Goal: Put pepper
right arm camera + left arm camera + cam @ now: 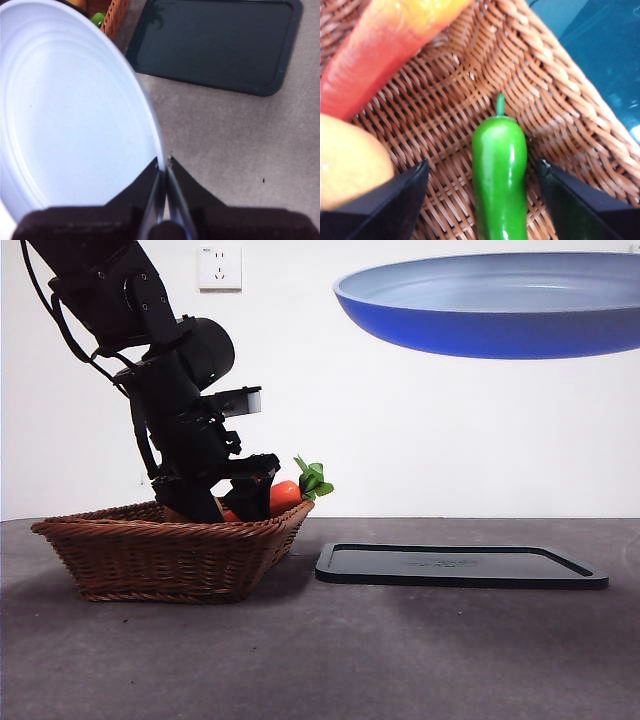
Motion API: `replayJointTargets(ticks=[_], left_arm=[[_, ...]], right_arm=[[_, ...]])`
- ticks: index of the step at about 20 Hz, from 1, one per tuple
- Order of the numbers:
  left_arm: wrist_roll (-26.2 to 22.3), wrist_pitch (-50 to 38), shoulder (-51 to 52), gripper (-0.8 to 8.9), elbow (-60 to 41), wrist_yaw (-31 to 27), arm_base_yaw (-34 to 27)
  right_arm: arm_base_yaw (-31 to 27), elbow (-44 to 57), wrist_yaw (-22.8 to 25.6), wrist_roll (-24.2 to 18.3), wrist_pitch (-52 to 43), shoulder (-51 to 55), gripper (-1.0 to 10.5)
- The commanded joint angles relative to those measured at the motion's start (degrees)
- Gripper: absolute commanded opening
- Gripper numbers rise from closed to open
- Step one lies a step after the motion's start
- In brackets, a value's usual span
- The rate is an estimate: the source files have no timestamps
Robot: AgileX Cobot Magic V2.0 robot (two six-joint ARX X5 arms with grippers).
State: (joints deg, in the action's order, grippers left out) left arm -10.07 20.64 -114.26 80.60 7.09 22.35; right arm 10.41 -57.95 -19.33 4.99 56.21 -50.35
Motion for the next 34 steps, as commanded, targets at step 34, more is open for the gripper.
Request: replayJointTargets(ticks=[34], left_arm=[[-0.22,8.17,10.05,0.47,1.20,-0.90,1.62]], right_arm=[[0.02,-0.72,0.31,0.72,-0.87,-3.41,0.1]])
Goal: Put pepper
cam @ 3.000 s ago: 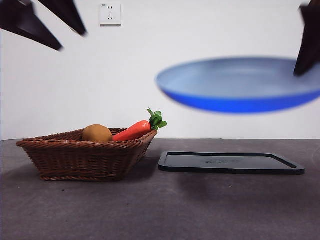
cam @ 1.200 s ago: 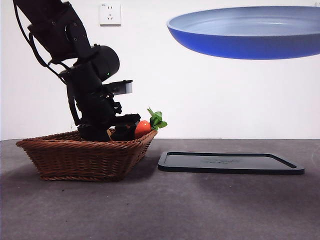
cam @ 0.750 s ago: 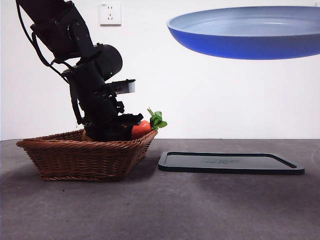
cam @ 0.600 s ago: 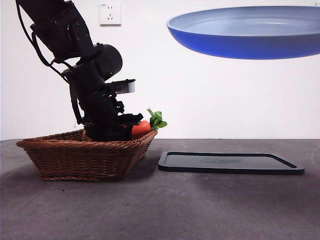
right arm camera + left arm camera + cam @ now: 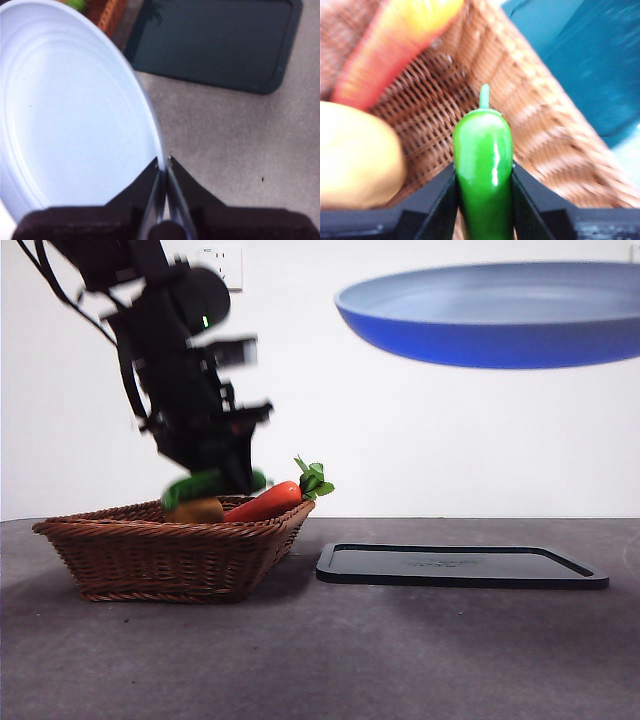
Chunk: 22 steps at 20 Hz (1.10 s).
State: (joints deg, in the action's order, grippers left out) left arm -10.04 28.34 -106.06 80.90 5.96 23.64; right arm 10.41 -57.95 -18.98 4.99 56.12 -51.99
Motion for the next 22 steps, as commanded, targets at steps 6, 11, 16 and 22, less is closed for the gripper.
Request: replayJointTargets(ticks=[6,11,16,22], left_arm=[[2.34,3.43,17.49,0.47,0.90,3.50,2.73],[6.08,3.08,21.55,0.47,0.90,12.11,9.51],[6.01,-0.52,14.58,0.47,0.90,10.93,16.85],[5.62,-6.60,4.39,0.47,0.90,7.63,19.17]], right_arm=[[0.13,-0.72,-0.68,3.69,-8.33,-14.03,0.1],[1.55,-0.72,-6.43,8.02,-15.80,-24.44,0.1],[4.07,-0.72,-6.69,9.60,-18.21,-26.77,0.1],[4.24,-0.72,-8.09,9.68,-17.90,-26.77,0.1]])
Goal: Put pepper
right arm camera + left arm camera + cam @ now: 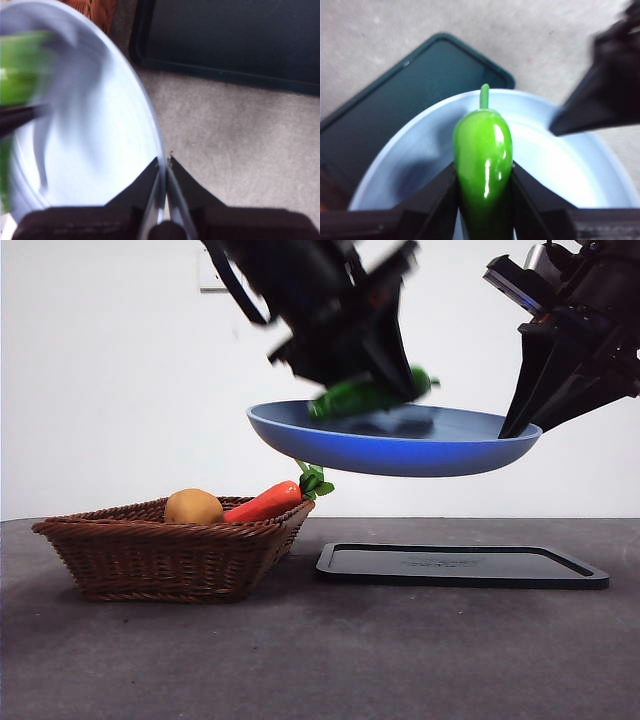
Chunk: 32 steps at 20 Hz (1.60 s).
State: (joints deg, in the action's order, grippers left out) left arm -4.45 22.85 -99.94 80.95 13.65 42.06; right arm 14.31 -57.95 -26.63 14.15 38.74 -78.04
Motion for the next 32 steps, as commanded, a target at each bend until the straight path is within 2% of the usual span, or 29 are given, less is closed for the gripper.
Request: replayJointTargets(ticks=[1,4,7,12,14,22,27,32], left_arm=[[0.02,-1.03,-2.56,0.47,0.85,-0.04,0.76],[0.00,-1.03,-3.17,0.62,0.85,-0.09,0.79],[0.00,-1.36,-3.17,2.08,0.85,-0.17,0.74],[0.02,-1.42,-3.13,2.10,0.85,0.13,1.05],[0.04,-1.38,-2.34,2.39,0.85,0.11,1.05],[0.02,0.96,7.91,2.59,0.85,0.00,0.98],[-0.07,4.02,20.24,2.59,0.85,-0.15,0.92],[-0.07,5.01,31.45,2.59,0.85,-0.55,0.94]], right_arm=[[0.35,-0.72,-0.44,0.52,-0.52,-0.72,0.1],[0.35,-0.72,-0.44,0.52,-0.50,-0.72,0.1],[0.35,-0.72,-0.46,0.52,-0.37,-0.72,0.1],[0.33,-0.72,-0.20,0.44,0.61,-0.72,0.1],[0.33,-0.72,0.00,0.48,0.70,-0.72,0.1],[0.26,-0.72,0.24,2.80,0.96,-0.72,0.1],[-5.75,-1.22,1.51,3.65,-0.57,-1.77,0.1],[-12.81,-6.16,1.51,3.21,-1.51,-9.18,0.1]])
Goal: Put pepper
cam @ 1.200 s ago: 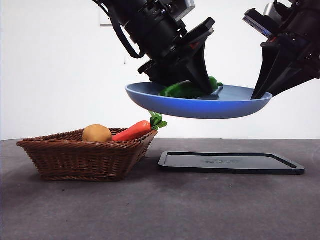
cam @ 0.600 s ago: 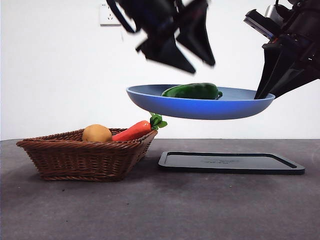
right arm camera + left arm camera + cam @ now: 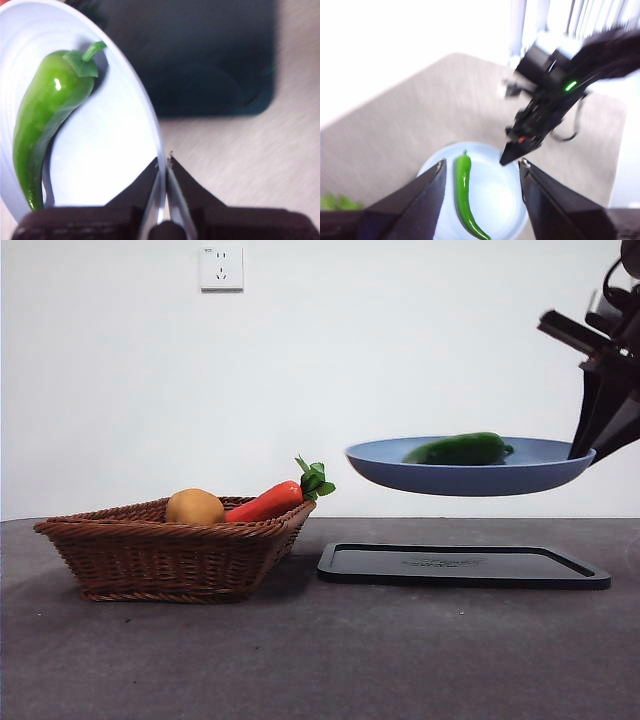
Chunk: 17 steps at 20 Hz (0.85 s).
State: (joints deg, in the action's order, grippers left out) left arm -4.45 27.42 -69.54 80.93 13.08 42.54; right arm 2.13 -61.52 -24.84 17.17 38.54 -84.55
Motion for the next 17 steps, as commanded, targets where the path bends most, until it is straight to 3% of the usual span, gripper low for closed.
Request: replayJointTargets(ticks=[1,9,17], left_arm=[[-0.07,0.83,2.49,2.59,0.87,0.00,0.46],[0.22,3.13,6.75,2.59,0.87,-1.05,0.48],[0.42,4.17,6.75,2.59,0.87,-1.05,0.50]], right_arm=[[-1.27,-3.93,-0.28,0.15,-1.92,-4.83,0.1],[-1.77,-11.02,-0.35,0.02,-8.87,-21.46,0.1],[-1.75,-11.04,-0.33,-0.33,-11.89,-25.83,0.1]])
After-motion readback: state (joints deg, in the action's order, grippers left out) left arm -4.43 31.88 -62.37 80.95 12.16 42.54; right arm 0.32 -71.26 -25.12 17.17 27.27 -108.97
